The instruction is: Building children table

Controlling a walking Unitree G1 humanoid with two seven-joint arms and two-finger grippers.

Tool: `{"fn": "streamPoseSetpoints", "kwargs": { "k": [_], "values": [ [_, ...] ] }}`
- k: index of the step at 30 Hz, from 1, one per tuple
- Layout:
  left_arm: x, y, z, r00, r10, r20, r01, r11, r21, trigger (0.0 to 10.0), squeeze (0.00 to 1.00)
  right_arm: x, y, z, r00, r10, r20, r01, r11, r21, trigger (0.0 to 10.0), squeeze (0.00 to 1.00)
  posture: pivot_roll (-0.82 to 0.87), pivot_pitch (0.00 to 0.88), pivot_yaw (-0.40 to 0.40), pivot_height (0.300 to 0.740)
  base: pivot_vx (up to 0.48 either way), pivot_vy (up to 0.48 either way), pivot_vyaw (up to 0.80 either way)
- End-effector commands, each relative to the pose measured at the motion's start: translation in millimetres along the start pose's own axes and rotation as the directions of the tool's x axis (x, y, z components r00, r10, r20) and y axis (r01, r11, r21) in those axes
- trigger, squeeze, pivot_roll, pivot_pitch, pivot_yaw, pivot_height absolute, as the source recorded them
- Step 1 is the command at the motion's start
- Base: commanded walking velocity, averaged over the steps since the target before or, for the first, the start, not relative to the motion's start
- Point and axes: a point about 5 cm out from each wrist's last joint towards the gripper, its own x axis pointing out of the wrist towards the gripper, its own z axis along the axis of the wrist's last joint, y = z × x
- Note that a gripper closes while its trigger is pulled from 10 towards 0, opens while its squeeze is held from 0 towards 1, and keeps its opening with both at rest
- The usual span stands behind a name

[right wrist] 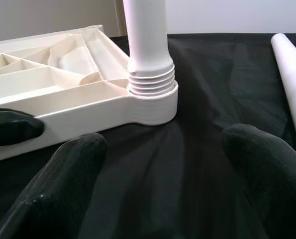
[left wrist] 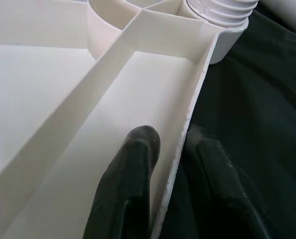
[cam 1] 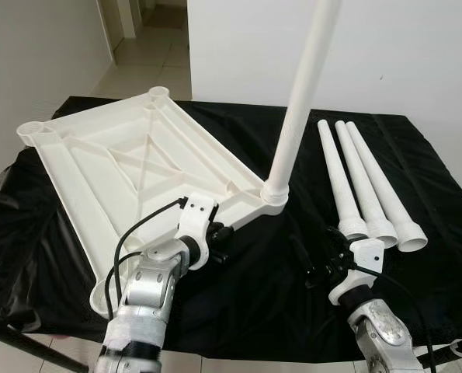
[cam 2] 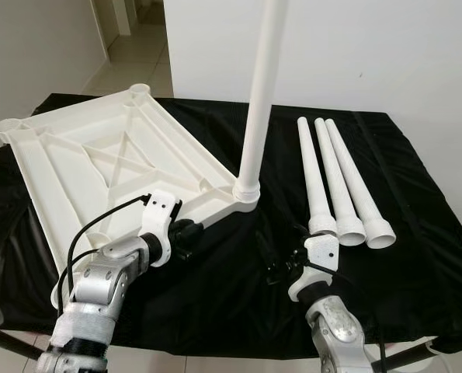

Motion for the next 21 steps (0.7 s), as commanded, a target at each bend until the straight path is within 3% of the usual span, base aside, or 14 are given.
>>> {"fn": "streamPoseSetpoints", "kwargs": {
  "k": [1,4,5,6,7,8,10,11,12,13,14,15,18,21],
  "values": [
    [-11.5,34.1,6.1,0.773,0.633,0.044,-0.632,0.774,-0.035,0.0,0.00,-1.8,0.0,-2.5,1.000,-0.007,-0.007,0.007,1.000,-0.004,10.0,0.00,-0.05,0.071,0.012,0.740,0.000,0.000,0.00],
    [-5.1,31.8,8.7,0.784,0.619,0.050,-0.618,0.785,-0.034,0.0,0.00,-1.7,-0.5,-2.1,1.000,-0.013,-0.004,0.013,1.000,-0.007,10.0,0.00,-0.06,0.070,0.018,0.740,0.000,0.000,0.00],
    [0.3,28.0,10.2,0.800,0.598,0.048,-0.598,0.801,-0.022,0.8,0.00,-1.5,-1.3,-1.8,1.000,-0.018,-0.002,0.018,1.000,-0.008,10.0,0.00,-0.06,0.070,0.018,0.740,0.000,0.000,0.00],
    [0.3,28.0,10.2,0.800,0.598,0.048,-0.598,0.801,-0.022,0.8,0.00,-1.5,-1.3,-1.8,1.000,-0.018,-0.002,0.018,1.000,-0.008,10.0,0.00,-0.06,0.070,0.018,0.740,0.000,0.000,0.00],
    [6.2,21.5,12.6,0.825,0.562,0.054,-0.563,0.826,0.000,6.2,0.00,-1.4,-1.7,-1.5,1.000,-0.022,-0.001,0.022,1.000,-0.011,10.0,0.00,-0.06,0.068,0.022,0.740,0.000,0.000,0.00],
    [11.3,14.4,14.4,0.853,0.517,0.062,-0.519,0.855,0.008,10.0,0.00,-1.6,-1.7,-1.4,1.000,-0.026,0.000,0.026,1.000,-0.012,10.0,0.00,-0.06,0.067,0.025,0.740,0.000,0.000,0.00],
    [11.3,14.4,14.4,0.853,0.517,0.062,-0.519,0.855,0.008,10.0,0.00,-1.6,-1.7,-1.4,1.000,-0.026,0.000,0.026,1.000,-0.012,10.0,0.00,-0.06,0.067,0.025,0.740,0.000,0.000,0.00],
    [14.1,7.5,16.6,0.877,0.473,0.079,-0.476,0.879,0.017,10.0,0.00,-2.0,-1.4,-1.5,1.000,-0.028,0.000,0.028,1.000,-0.012,10.0,0.00,-0.06,0.066,0.027,0.740,0.000,0.000,0.00],
    [14.1,7.5,16.6,0.877,0.473,0.079,-0.476,0.879,0.017,10.0,0.00,-2.0,-1.4,-1.5,1.000,-0.028,0.000,0.028,1.000,-0.012,10.0,0.00,-0.06,0.066,0.027,0.740,0.000,0.000,0.00],
    [16.7,-0.5,19.2,0.905,0.412,0.103,-0.417,0.908,0.031,10.0,0.00,-2.0,-1.4,-2.0,1.000,-0.029,-0.001,0.029,0.999,-0.013,10.0,0.00,-0.06,0.066,0.027,0.740,0.000,0.000,0.00],
    [16.7,-0.5,19.2,0.905,0.412,0.103,-0.417,0.908,0.031,10.0,0.00,-2.0,-1.4,-2.0,1.000,-0.029,-0.001,0.029,0.999,-0.013,10.0,0.00,-0.06,0.066,0.027,0.740,0.000,0.000,0.00],
    [19.0,-8.9,21.6,0.933,0.336,0.128,-0.341,0.940,0.021,10.0,1.00,-1.9,-1.3,-2.6,1.000,-0.030,-0.002,0.030,0.999,-0.014,10.0,0.00,-0.06,0.063,0.028,0.740,0.000,0.000,0.00],
    [18.0,-18.6,28.6,0.954,0.247,0.170,-0.257,0.966,0.038,10.0,1.00,-1.0,-0.9,-3.1,1.000,-0.028,-0.002,0.028,1.000,-0.014,10.0,0.00,-0.05,0.064,0.026,0.740,0.000,0.000,0.00],
    [16.9,-20.9,31.9,0.958,0.222,0.183,-0.234,0.971,0.049,10.0,1.00,-0.6,-0.8,-3.2,1.000,-0.026,-0.003,0.026,1.000,-0.014,10.0,0.00,-0.05,0.064,0.026,0.740,0.000,0.000,0.00]
  ]
}}
